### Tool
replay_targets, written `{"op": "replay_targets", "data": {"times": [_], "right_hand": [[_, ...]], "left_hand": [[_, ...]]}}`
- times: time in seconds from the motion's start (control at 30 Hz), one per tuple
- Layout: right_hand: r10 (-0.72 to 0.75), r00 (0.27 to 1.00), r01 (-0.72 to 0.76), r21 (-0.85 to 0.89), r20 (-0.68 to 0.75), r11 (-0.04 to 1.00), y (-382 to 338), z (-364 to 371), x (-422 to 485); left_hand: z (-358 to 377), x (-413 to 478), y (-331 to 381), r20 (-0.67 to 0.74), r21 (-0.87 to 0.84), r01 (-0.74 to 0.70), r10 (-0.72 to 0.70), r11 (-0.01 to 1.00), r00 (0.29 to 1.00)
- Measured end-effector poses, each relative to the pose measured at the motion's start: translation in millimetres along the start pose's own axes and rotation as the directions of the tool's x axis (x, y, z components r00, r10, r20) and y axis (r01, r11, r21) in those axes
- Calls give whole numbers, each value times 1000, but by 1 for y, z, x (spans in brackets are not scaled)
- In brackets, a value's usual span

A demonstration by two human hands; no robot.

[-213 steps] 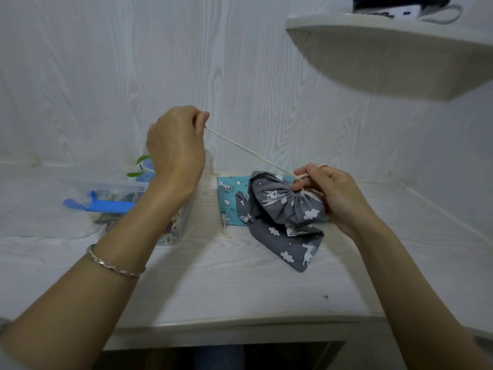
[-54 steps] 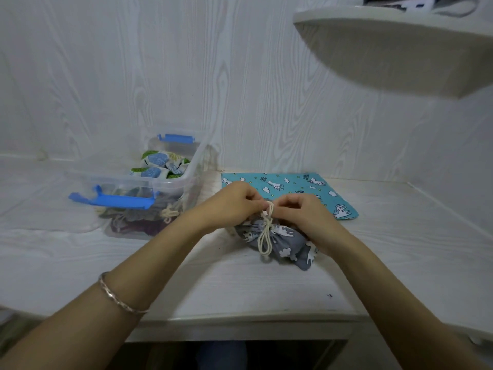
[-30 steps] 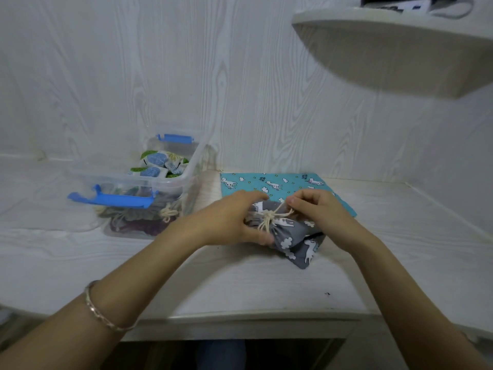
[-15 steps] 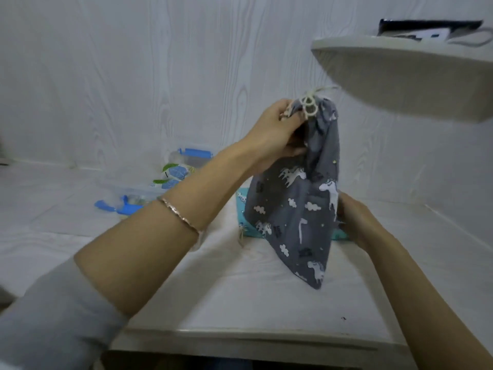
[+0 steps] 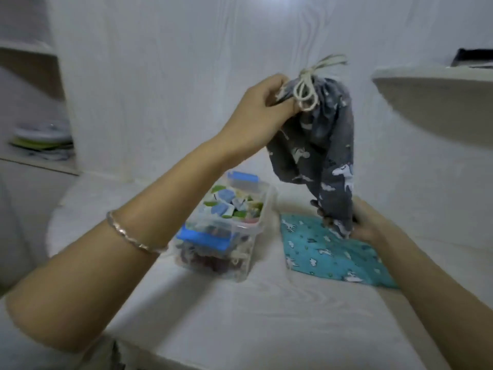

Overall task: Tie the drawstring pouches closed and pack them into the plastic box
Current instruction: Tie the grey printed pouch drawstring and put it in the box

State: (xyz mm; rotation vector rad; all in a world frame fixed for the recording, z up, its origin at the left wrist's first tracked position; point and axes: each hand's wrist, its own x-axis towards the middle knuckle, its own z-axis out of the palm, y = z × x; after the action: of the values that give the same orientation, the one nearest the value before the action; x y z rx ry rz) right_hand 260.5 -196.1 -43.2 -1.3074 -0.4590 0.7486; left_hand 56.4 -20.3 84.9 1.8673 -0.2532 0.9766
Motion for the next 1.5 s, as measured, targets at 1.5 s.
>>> {"op": "replay_targets", "data": {"times": [1.5], "right_hand": [[185,936,352,-820,300,-451,-13,207,148]], "left_hand": [[-60,-2,-138,458,884,114,-889,453,-17]]}}
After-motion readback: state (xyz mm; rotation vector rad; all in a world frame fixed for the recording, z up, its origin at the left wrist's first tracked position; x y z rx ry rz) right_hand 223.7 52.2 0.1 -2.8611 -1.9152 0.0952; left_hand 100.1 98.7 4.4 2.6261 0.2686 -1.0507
